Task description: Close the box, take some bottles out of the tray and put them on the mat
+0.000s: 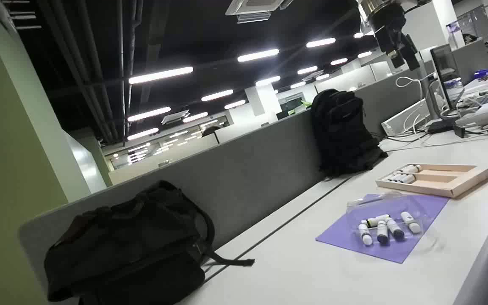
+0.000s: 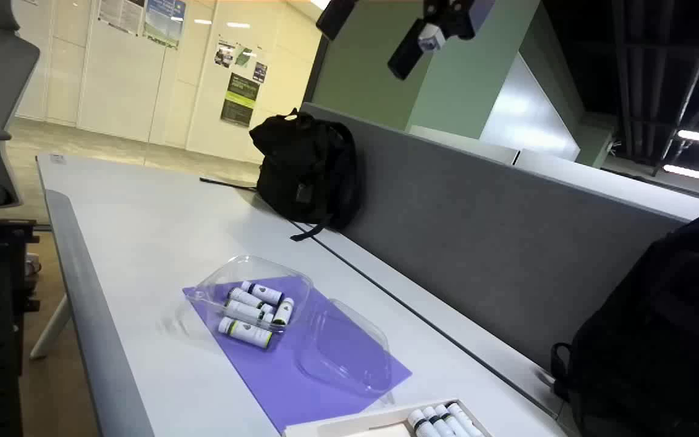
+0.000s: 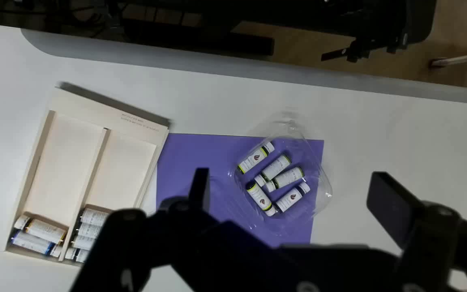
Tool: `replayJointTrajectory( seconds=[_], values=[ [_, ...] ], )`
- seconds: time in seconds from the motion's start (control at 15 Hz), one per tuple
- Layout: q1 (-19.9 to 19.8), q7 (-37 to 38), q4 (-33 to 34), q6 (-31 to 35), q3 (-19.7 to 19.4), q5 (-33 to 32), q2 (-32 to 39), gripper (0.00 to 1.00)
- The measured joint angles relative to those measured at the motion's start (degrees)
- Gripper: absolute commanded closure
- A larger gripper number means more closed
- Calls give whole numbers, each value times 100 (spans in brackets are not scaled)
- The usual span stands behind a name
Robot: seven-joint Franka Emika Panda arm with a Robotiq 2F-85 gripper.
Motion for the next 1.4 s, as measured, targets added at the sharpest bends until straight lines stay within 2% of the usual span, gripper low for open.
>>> replayJointTrajectory(
  seconds=[0.67,0.93,1.13,1.4],
  values=[
    [-44,-2,-8,126,24,68,17,0],
    [-163,287,16,1232,18,956,535,0],
    [-158,458,133,2191,50,1870,1446,0],
    [-176,736,795,2760,278,3183,2869,0]
  ],
)
